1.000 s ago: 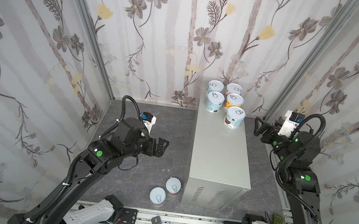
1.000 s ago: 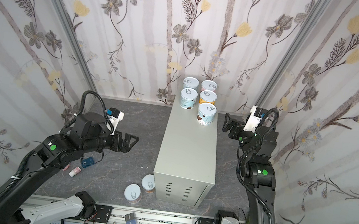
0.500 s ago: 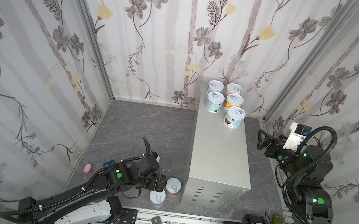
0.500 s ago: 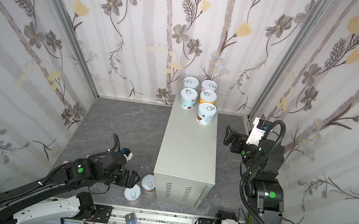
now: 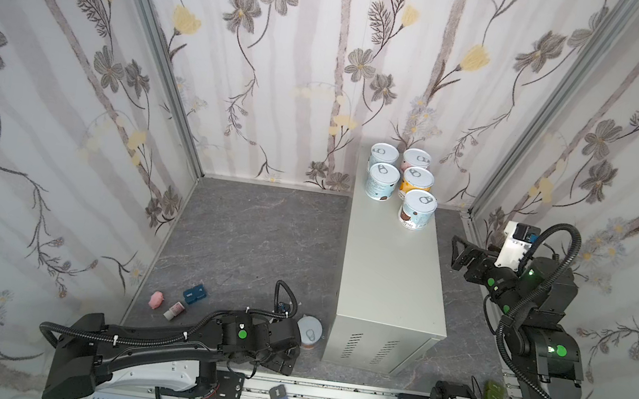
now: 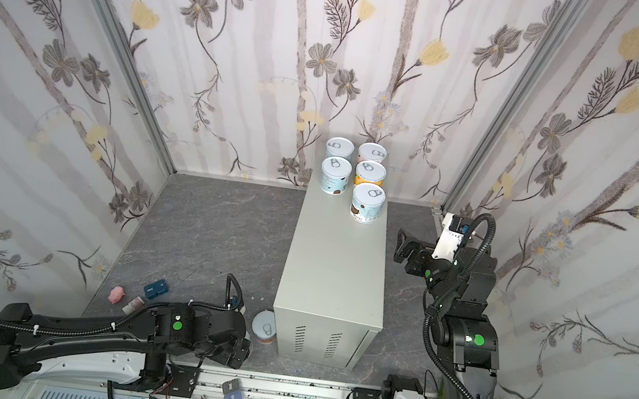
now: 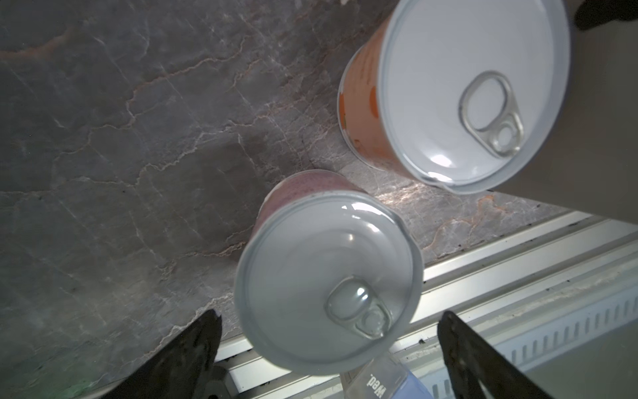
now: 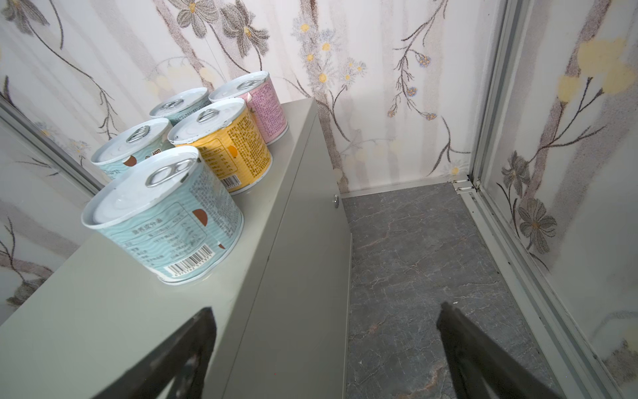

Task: Place and organize the canned foods onto the counter
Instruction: 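Lower the left gripper to the pink floor can and grasp it, then lift the pink can up toward the cabinet top with the left gripper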

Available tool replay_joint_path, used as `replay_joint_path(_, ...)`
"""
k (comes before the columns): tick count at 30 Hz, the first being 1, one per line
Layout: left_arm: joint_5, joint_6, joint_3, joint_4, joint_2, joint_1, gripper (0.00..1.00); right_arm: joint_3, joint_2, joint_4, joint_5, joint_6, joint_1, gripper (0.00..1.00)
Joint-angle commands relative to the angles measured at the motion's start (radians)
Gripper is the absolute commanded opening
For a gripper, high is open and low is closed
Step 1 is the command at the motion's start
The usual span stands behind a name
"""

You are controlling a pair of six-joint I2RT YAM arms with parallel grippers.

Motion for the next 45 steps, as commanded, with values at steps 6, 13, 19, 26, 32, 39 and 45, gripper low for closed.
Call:
replay_joint_path(6, -0.134, -0.008, 0.006, 0.031, 0.052, -0.003, 0.97, -0.017, -0.015, 0.053, -0.013, -0.020, 0.001, 1.00)
replay_joint_path(13, -0.145, 0.035, 0.017, 0.074, 0.132, 0.002, 0.94, -0.023, -0.023, 0.057, -0.018, -0.026, 0.002, 1.00)
replay_joint_path(19, -0.169, 0.044, 0.048, 0.014, 0.136, 0.003, 0.82, -0.030, -0.032, 0.063, -0.013, -0.027, 0.001, 1.00)
replay_joint_path(26, -0.204, 0.076, 0.118, -0.089, 0.098, 0.025, 0.71, -0.046, -0.035, 0.081, -0.018, -0.021, 0.001, 1.00)
replay_joint_path(32, -0.234, 0.150, 0.241, -0.217, 0.025, 0.086, 0.65, -0.050, -0.033, 0.092, -0.020, -0.022, 0.001, 1.00)
replay_joint_path(39, -0.279, 0.316, 0.558, -0.402, 0.013, 0.176, 0.64, -0.055, -0.038, 0.104, -0.029, -0.024, 0.001, 1.00)
replay_joint_path(45, -0.191, 0.518, 0.939, -0.496, 0.099, 0.226, 0.63, -0.062, -0.047, 0.107, -0.033, -0.042, 0.001, 1.00)
